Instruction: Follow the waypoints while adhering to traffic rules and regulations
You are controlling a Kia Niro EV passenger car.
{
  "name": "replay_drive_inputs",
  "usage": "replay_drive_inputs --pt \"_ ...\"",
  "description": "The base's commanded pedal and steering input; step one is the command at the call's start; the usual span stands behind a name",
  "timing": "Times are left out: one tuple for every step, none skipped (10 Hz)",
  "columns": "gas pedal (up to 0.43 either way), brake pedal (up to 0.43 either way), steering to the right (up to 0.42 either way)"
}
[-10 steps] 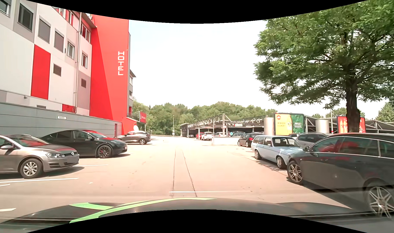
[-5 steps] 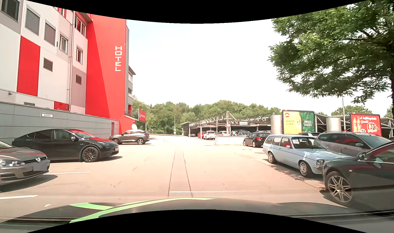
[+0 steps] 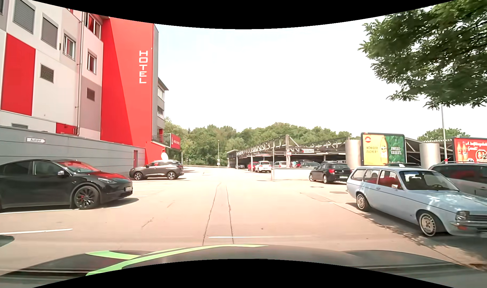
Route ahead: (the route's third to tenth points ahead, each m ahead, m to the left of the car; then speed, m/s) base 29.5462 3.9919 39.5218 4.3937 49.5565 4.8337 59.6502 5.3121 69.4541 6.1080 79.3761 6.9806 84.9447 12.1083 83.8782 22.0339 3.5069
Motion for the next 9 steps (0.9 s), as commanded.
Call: replay_drive_inputs --pt "0.000 0.000 -0.021" --pt "0.000 0.000 -0.019" --pt "0.000 0.000 -0.017" --pt "0.000 0.000 -0.016" --pt "0.000 0.000 -0.016" --pt "0.000 0.000 -0.014" --pt "0.000 0.000 -0.012" --pt "0.000 0.000 -0.011" --pt "0.000 0.000 -0.011"
